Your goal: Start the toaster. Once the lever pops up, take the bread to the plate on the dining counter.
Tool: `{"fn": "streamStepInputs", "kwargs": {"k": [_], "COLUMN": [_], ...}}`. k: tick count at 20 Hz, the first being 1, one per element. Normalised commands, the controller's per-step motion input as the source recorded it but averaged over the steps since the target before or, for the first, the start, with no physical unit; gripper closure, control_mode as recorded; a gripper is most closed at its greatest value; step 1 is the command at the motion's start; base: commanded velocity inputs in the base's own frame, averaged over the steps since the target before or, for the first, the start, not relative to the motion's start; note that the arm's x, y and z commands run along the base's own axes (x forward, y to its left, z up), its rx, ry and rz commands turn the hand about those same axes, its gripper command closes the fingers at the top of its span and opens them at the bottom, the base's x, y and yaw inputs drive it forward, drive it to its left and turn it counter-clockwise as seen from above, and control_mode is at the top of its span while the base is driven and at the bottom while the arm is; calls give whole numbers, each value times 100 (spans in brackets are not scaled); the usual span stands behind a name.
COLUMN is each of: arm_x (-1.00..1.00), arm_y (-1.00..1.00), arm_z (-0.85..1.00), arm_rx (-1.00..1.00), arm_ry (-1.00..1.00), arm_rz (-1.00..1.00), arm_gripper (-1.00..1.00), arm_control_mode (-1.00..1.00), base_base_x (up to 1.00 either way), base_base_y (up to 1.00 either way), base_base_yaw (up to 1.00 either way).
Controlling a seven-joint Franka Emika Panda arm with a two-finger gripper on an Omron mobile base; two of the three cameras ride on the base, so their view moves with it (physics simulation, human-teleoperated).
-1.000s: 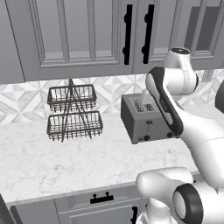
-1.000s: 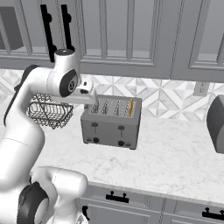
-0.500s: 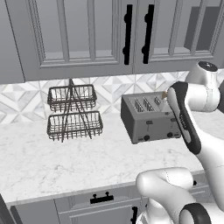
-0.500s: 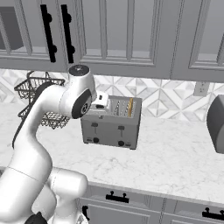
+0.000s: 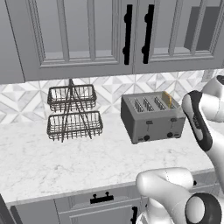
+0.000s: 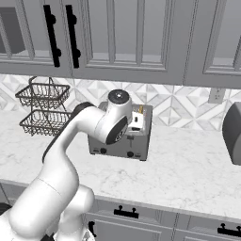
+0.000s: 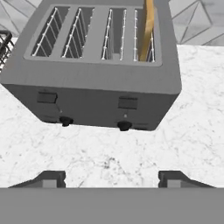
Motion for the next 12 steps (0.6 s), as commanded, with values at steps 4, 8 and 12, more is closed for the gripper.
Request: {"fn": "streamStepInputs", "kwargs": {"k": [4, 8, 12], "arm_x": [58, 42, 35], "arm_y": [-14, -5, -4], "arm_z": [-50, -29, -13], "arm_rx": [0, 2, 1], "arm_ry": [0, 0, 0], "arm_rz": [-5, -6, -7], "arm_gripper": [100, 100, 100], "arm_control_mode": [-100, -100, -100], "base_base_x": [0, 0, 0], "base_base_y": [0, 0, 0], "base_base_yaw": [0, 0, 0]}}
